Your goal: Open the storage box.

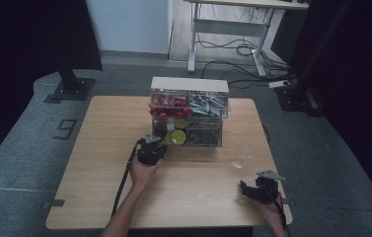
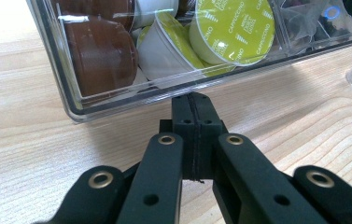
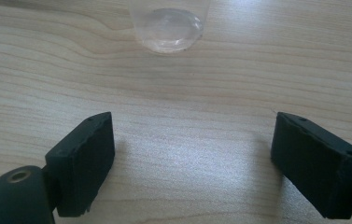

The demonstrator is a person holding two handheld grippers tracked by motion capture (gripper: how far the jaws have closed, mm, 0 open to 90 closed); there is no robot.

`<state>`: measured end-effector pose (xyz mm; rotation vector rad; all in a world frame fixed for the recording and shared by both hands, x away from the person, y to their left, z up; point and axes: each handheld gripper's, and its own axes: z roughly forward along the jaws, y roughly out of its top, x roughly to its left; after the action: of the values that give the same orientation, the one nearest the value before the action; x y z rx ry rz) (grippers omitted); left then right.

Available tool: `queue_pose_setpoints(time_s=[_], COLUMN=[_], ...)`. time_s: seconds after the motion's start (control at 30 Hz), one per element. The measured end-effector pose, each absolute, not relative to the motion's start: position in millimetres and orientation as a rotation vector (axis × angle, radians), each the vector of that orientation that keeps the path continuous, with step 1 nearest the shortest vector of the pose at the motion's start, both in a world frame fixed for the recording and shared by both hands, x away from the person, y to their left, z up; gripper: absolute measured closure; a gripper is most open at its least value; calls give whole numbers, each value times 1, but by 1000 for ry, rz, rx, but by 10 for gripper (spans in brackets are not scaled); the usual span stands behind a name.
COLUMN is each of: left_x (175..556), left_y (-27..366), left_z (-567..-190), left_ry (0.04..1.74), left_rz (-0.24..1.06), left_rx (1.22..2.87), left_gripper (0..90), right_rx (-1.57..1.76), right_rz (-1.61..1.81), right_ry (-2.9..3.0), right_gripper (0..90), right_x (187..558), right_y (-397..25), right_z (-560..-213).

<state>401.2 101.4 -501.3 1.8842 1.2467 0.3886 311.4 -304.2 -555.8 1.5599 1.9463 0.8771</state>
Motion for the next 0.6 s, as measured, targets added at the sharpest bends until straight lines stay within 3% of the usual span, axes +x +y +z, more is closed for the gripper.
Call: queue_pose_setpoints(time_s=[0.6], left_x=[396], left_y=[102], left_z=[-495], left_ry=[1230], left_rz=[397], left_rx=[1882], left_gripper=[900], right_rx=[1561], right_rz=[878], right_ry=[1946], right_gripper=[136], right_x=[311], right_y=[-304], right_z=[-556])
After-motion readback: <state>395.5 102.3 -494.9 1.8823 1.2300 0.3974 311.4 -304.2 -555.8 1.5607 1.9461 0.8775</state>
